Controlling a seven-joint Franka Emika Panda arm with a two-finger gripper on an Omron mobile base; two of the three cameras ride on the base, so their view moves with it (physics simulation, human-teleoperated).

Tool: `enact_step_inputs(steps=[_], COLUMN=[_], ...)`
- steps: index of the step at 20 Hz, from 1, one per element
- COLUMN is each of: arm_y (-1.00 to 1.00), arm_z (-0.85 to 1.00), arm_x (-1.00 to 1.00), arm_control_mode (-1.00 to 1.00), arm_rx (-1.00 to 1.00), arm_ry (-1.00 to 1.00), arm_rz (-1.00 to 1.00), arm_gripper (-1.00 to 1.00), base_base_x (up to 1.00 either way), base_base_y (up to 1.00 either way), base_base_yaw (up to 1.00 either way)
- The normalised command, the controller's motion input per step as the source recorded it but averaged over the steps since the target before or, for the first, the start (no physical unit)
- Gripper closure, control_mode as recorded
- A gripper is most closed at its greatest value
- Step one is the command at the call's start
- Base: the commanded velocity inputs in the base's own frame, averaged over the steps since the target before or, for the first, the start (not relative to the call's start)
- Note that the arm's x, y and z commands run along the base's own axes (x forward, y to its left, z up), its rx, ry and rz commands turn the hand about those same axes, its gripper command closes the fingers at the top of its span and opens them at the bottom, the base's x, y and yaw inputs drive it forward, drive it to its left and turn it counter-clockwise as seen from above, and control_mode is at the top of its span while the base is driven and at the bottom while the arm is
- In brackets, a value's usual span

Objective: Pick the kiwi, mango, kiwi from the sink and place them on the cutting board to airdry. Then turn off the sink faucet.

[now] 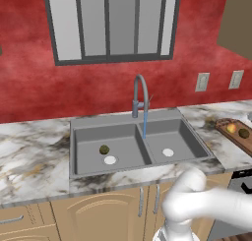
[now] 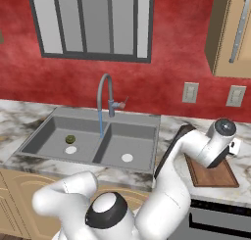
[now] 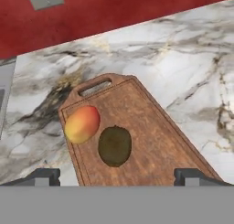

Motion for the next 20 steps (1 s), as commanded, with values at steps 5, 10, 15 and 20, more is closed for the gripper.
enact_step_inputs(steps=[5, 10, 15, 20], arm_y=[0.30, 0.42, 0.60, 0.59], arm_z=[0.58, 0.58, 0.38, 0.32], arm_x=[-0.68, -0.64, -0.35, -0.28], arm_control_mode=[-1.00, -1.00, -1.00, -1.00], arm_rx=[-0.04, -0.07, -0.11, -0.13], arm_ry=[-0.23, -0.20, -0.06, 0.00], arm_rz=[0.05, 0.04, 0.02, 0.00], arm_gripper=[-1.00, -1.00, -1.00, -1.00], base_base_x=[0.00, 0.00, 0.00, 0.00], base_base_y=[0.00, 0.00, 0.00, 0.00], base_base_yaw=[0.00, 0.00, 0.00, 0.00])
